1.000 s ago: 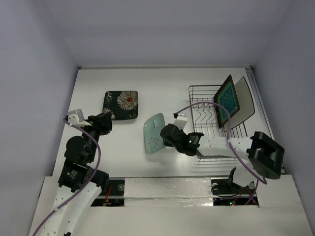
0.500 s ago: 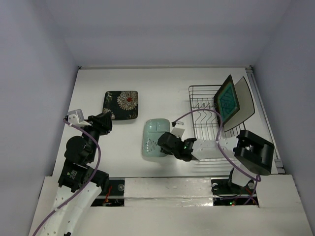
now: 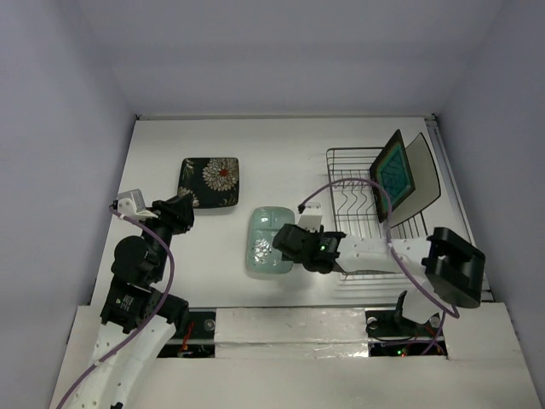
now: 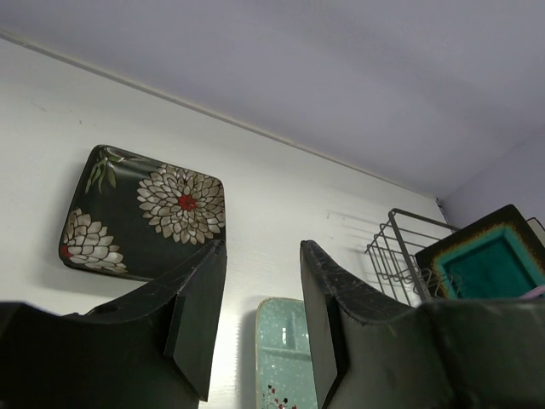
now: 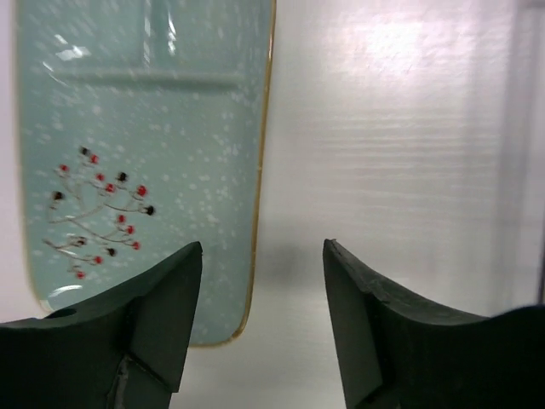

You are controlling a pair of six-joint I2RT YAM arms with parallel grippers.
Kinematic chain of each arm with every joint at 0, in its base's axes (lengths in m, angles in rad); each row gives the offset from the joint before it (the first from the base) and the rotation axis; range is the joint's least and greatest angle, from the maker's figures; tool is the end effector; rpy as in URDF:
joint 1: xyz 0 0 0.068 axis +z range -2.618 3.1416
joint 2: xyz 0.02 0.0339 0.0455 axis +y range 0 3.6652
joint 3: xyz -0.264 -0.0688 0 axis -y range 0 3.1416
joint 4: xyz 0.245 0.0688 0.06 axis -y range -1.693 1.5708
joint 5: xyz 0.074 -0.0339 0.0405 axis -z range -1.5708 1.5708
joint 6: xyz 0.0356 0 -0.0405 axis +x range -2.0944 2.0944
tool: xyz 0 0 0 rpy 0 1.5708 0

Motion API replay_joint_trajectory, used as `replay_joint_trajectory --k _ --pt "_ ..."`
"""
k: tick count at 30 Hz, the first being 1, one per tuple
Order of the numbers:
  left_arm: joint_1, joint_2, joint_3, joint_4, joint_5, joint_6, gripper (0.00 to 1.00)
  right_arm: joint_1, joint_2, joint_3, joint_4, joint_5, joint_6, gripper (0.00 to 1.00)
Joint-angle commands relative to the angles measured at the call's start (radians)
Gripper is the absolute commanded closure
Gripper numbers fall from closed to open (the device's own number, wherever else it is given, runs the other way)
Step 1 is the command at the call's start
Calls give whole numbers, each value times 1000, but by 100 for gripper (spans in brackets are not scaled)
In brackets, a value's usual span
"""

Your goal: Unload the plates from the dish rack

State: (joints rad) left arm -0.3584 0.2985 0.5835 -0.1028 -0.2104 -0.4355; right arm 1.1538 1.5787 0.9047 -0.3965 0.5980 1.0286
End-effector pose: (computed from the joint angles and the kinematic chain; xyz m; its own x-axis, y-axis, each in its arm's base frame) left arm 0.0896 -0.0256 0.3373 0.0903 -0.4744 -0.8757 0.2082 0.8688 -0.4492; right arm 0.1401 0.2667 0.1807 -0.7370 0.0842 -0.6707 -0.0291 0.9873 0.1560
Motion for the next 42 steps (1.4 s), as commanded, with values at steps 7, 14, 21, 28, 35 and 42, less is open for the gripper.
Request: replay_joint_trajectory --k 7,14,21,28,35,42 --pt "-4 -13 3 40 3 0 82 -124 -255 324 -488 359 -218 100" --pt "-4 -42 7 20 3 0 98 -503 -408 419 -533 264 -516 79" --pt "-4 -42 7 28 3 0 83 -822 -330 539 -487 105 -703 37" --pt "-4 -38 6 29 3 0 77 -1032 -227 548 -348 -200 -823 39" --pt "-4 -36 4 31 3 -3 76 -1072 -143 543 -277 -375 -846 47" --pt "-4 -47 3 32 3 -3 75 -1072 -88 562 -300 -300 -858 68"
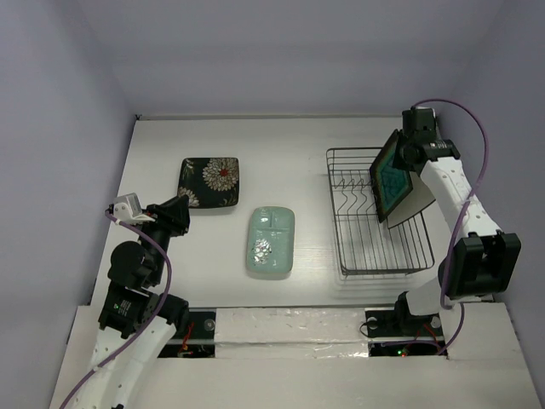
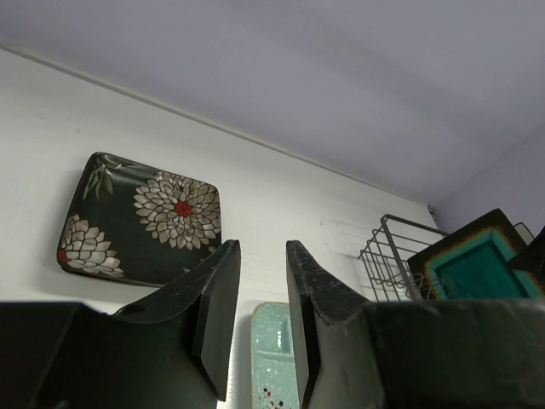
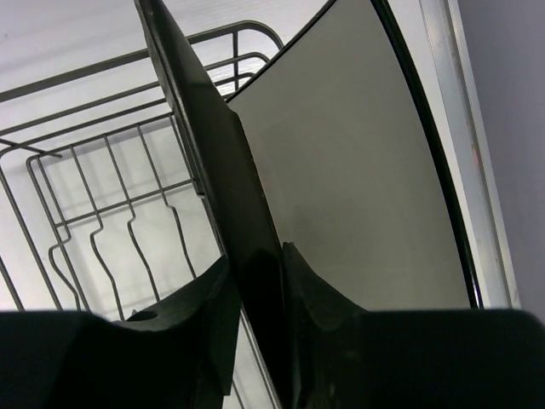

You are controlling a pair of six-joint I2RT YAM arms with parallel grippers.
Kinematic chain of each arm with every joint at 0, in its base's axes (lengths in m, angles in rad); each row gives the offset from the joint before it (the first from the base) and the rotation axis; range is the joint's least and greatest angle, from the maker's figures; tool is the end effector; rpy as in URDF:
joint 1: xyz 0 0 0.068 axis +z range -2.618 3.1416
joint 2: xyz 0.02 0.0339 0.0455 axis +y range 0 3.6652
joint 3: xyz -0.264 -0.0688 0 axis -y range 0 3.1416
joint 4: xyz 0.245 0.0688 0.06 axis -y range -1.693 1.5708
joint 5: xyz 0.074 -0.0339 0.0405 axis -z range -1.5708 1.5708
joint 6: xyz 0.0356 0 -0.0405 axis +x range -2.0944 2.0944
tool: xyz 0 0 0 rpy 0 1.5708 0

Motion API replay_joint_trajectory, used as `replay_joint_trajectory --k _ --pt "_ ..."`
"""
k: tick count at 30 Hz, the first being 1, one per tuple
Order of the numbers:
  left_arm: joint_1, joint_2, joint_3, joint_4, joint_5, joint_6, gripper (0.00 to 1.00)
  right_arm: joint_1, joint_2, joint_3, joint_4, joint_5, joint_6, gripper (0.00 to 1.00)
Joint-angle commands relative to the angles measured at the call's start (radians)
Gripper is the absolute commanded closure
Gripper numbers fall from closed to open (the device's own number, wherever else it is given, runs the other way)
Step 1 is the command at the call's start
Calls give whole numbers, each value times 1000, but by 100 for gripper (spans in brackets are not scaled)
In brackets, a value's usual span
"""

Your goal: Unload the plates from the dish rack

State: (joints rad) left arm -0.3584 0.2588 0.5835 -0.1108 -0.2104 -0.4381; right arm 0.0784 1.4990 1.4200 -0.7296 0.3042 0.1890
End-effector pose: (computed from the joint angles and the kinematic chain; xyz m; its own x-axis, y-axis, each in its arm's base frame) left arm 0.0814 -0.0226 0.3392 0.1156 -0.4863 -0.8661 0.2219 0.8626 -0.4547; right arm 0.3244 0.0148 0.3392 -0.6836 0.1261 -0.7189 0.2646 0.9608 -0.0831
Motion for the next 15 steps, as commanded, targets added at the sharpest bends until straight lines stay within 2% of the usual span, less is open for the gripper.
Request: replay_joint_trajectory --k 1,3,4,6,7,15 --pt "-4 -7 3 40 3 -1 74 3 -13 49 29 -1 -23 70" --pt "-4 -6 3 40 3 -1 74 3 -14 59 18 0 -31 74" --pt "-4 -6 3 42 3 -1 74 3 -14 63 10 1 -34 85" --pt "-4 -1 1 43 3 -1 74 3 -19 72 9 0 -36 97" --pt "-4 0 1 45 3 -1 74 3 -23 74 10 -2 -36 99" --pt "-4 10 -1 48 3 1 74 3 -114 177 -33 3 -39 100"
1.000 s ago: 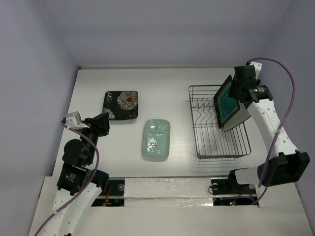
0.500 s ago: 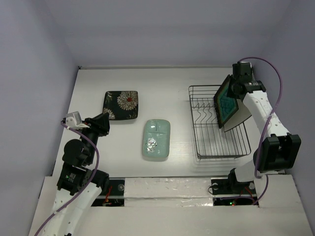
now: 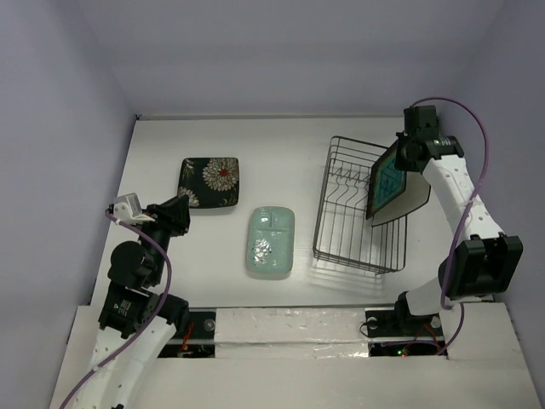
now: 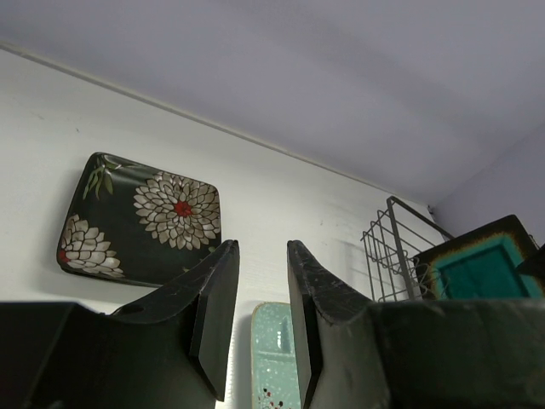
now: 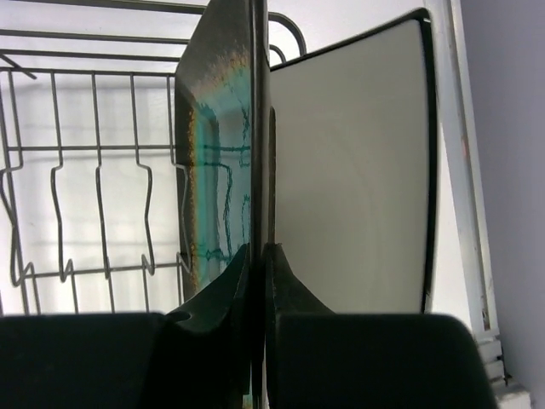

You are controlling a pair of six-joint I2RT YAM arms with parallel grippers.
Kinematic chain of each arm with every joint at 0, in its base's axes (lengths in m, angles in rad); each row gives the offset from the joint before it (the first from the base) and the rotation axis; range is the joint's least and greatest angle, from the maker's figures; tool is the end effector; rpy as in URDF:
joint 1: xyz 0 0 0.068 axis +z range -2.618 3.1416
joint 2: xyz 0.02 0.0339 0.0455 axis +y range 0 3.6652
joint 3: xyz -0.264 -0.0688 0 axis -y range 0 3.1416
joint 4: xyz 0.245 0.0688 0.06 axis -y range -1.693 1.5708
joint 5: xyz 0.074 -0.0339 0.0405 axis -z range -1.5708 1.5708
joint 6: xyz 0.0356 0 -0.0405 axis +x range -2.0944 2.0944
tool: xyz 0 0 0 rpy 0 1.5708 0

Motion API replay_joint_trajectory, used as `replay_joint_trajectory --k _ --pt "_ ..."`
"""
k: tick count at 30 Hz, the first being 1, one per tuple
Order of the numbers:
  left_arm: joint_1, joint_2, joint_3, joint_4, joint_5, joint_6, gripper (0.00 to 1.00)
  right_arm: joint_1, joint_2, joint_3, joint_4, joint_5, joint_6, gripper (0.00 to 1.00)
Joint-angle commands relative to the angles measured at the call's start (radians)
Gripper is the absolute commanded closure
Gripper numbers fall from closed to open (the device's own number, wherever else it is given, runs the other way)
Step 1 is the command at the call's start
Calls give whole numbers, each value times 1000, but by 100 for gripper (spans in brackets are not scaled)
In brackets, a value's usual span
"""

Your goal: Unload the plates from the dish rack

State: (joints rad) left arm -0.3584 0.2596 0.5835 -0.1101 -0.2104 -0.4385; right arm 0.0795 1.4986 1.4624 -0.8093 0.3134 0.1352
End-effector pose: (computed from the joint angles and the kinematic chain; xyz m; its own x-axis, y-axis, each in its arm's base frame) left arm 0.0816 -0.0226 0.3392 0.1154 -0.4866 -0.8660 0.2219 0.8624 -0.4550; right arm 0.3194 0.0144 0.3472 -0.7218 0.0711 -0.6884 0.2277 0.9637 -0.1392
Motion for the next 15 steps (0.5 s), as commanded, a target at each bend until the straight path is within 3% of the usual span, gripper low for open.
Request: replay_joint_trajectory --k 1,15 --pt "-4 10 -1 49 3 1 73 2 -135 150 39 -8 14 100" --pt "-4 21 -2 50 3 -2 73 92 -196 334 -27 -12 27 100"
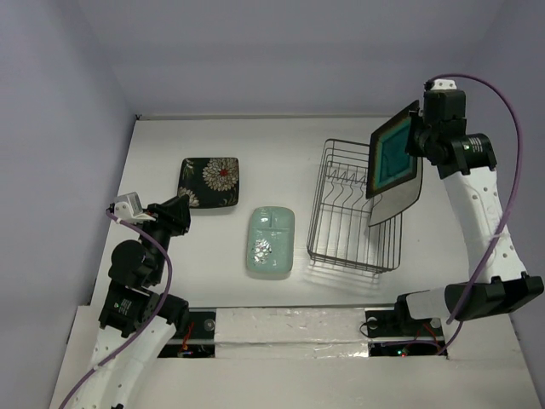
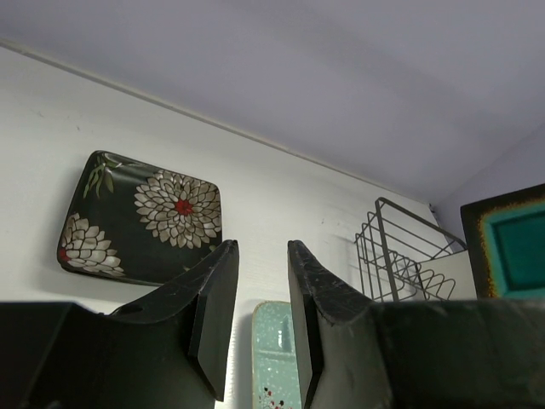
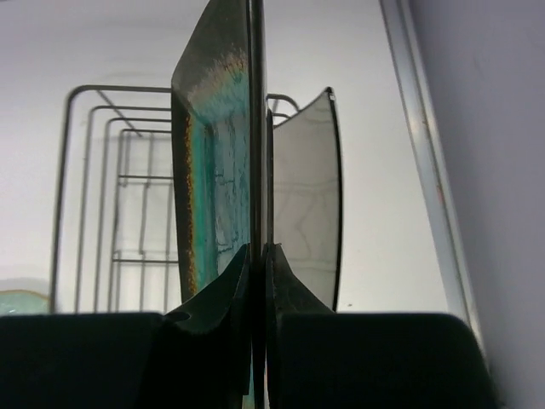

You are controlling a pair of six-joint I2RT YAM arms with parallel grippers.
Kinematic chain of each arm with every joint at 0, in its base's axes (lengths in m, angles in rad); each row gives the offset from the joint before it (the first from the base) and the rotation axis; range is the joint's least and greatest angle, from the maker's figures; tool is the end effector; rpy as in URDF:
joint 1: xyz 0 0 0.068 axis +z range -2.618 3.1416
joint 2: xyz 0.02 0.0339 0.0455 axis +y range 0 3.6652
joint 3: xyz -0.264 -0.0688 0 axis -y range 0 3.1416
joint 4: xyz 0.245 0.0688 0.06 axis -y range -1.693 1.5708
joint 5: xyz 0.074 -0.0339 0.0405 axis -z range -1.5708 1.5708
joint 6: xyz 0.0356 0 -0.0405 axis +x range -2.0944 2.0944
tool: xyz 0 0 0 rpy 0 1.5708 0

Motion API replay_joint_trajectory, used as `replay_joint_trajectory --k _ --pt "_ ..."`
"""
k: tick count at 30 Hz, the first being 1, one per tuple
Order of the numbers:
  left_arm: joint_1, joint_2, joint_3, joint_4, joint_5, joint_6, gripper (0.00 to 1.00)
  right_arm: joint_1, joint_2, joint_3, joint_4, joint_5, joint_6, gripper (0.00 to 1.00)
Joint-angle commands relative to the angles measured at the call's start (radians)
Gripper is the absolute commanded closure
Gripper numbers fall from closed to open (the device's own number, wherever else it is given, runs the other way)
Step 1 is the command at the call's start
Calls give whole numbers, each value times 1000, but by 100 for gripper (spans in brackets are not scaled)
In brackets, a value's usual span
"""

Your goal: Unload the plates from the dish rack

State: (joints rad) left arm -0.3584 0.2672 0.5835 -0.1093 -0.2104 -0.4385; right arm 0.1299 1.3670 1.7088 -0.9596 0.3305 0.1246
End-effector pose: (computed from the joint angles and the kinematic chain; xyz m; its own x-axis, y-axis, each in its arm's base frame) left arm 0.0832 -0.0232 0.3388 0.1099 -0.4845 -0.8678 0.2190 0.8635 -0.4544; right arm 0.2643 0.0229 0.4483 -0.5525 0.0464 -0.8322 0.2101 0.9740 -0.0852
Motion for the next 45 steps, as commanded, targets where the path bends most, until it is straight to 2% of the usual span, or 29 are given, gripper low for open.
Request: replay_joint_trajectory --k 1,5,9,11,12,15,24,28,34,43,45 --pt "-4 13 -2 49 3 0 73 56 -74 94 140 -51 56 100" --pt "-4 13 -1 48 3 0 73 186 -115 16 307 -156 212 100" --pt "-4 6 1 43 3 0 73 312 -95 -139 649 -226 403 100" --pt "-4 3 1 42 3 -2 73 356 -48 -230 795 -307 522 100" --pt "-4 3 2 40 3 0 73 372 -23 -245 911 -323 556 100" --pt "-4 7 2 40 3 0 73 441 99 -238 1079 -366 656 100" --pt "-4 10 1 40 3 -2 73 562 544 -28 1307 -381 883 100" --pt "-4 15 1 40 3 0 73 594 665 40 1371 -377 960 100" --pt "-4 18 2 42 3 0 73 622 799 152 1343 -364 1020 100" --pt "-4 13 1 43 3 -2 73 663 948 199 1332 -372 1090 100" --pt "-4 13 1 43 3 0 73 663 955 196 1322 -372 1098 96"
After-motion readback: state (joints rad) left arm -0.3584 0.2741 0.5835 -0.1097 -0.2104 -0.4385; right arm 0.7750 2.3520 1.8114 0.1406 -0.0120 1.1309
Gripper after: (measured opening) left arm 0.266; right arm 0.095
